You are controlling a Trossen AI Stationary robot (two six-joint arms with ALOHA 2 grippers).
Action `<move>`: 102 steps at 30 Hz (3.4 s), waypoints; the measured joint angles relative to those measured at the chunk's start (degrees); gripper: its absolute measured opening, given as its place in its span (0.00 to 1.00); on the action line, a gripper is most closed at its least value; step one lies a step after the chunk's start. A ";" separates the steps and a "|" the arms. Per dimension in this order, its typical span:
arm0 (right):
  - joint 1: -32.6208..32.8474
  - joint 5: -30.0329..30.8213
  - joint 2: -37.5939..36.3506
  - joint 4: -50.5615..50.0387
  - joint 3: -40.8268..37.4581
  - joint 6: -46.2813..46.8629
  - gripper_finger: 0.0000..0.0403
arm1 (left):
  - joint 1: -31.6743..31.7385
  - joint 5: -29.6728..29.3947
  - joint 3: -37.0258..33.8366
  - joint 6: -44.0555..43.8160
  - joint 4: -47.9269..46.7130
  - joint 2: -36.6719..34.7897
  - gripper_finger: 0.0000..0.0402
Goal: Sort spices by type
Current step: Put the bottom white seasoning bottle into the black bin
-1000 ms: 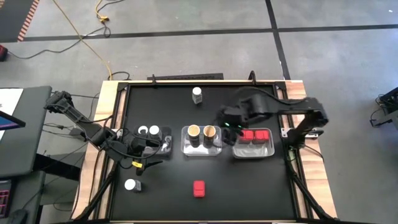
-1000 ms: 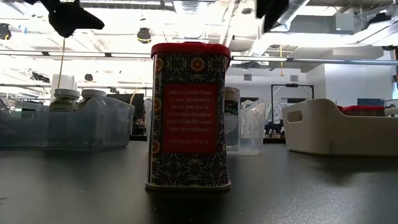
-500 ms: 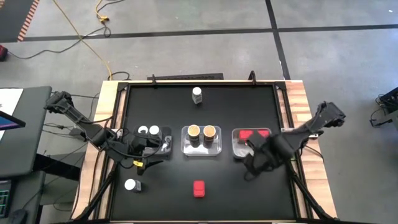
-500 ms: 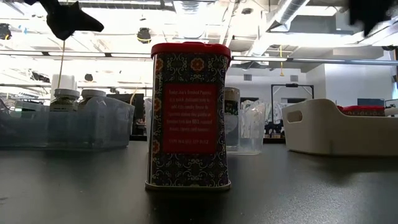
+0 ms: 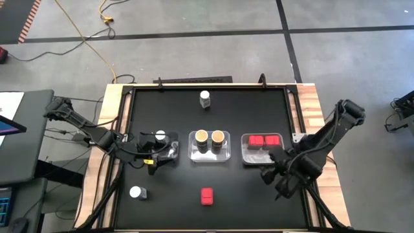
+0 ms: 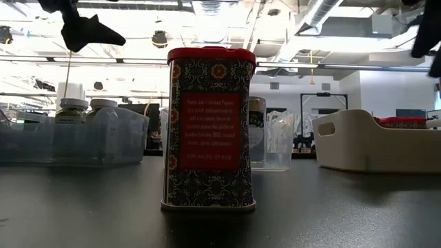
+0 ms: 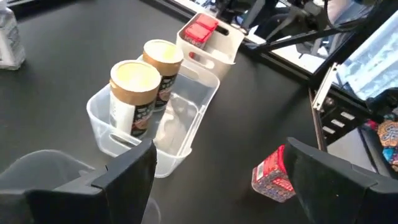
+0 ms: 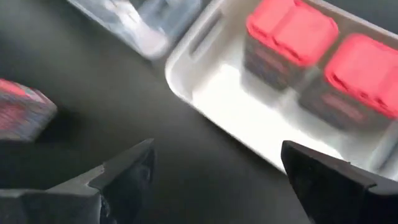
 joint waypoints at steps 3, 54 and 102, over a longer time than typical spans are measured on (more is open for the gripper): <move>0.09 6.05 -5.46 9.40 -6.85 -3.05 0.92 | 0.26 0.01 1.72 1.95 -1.48 0.46 0.83; -10.17 6.31 -13.95 28.36 -14.33 -20.19 0.92 | -31.57 21.83 20.45 -32.51 -46.14 26.14 0.83; -10.17 6.36 -13.95 28.14 -14.33 -19.29 0.92 | -24.97 33.21 12.83 -23.13 -38.02 24.07 0.83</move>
